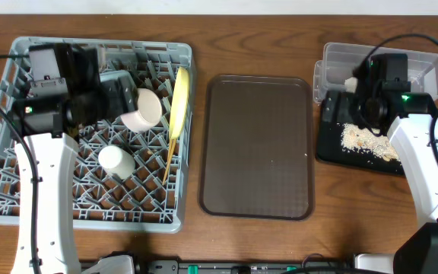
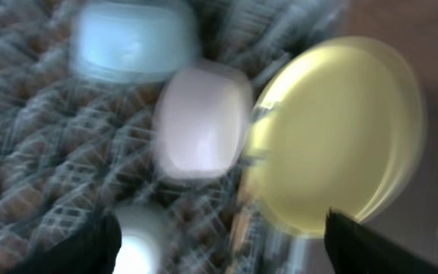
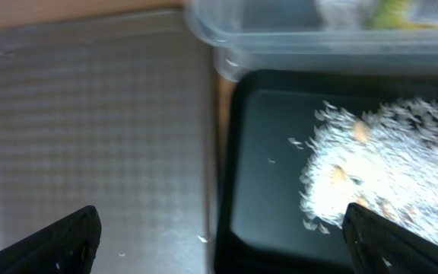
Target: Sort waste into correct bins and load items into the dishwasher
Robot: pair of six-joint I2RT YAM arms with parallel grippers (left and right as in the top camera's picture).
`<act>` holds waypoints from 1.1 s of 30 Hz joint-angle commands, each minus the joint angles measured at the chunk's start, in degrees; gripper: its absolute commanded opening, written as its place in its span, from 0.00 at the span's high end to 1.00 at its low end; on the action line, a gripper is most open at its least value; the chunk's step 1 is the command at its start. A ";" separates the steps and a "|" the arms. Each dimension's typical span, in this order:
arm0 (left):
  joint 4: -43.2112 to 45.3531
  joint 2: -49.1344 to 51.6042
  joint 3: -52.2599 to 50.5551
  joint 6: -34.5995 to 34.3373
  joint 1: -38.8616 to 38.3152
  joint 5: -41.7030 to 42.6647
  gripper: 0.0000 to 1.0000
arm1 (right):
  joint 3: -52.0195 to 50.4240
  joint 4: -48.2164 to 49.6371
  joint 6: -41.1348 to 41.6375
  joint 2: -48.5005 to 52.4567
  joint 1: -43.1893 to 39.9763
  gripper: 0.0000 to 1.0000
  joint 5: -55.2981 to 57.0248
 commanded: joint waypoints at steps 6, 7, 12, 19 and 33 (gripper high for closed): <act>-13.62 -0.50 -3.67 -1.75 -0.07 -11.61 0.10 | -0.28 -12.68 -4.90 -1.38 0.00 0.26 -0.92; -12.81 -1.99 -5.07 -1.75 -0.07 -10.95 0.10 | -0.90 -13.27 -4.90 -2.05 0.00 0.26 -0.33; -6.38 -16.74 -14.80 -0.04 -0.17 -8.57 0.10 | -8.50 -10.29 -4.50 -11.28 0.07 0.25 0.50; 1.81 -49.29 -29.29 -0.90 -0.15 -4.35 0.07 | -24.02 -3.63 -1.29 -38.95 0.11 0.01 7.15; 1.42 -76.85 -30.29 -0.87 -0.15 -4.35 0.07 | -26.77 -10.14 -1.29 -67.54 0.11 0.01 8.44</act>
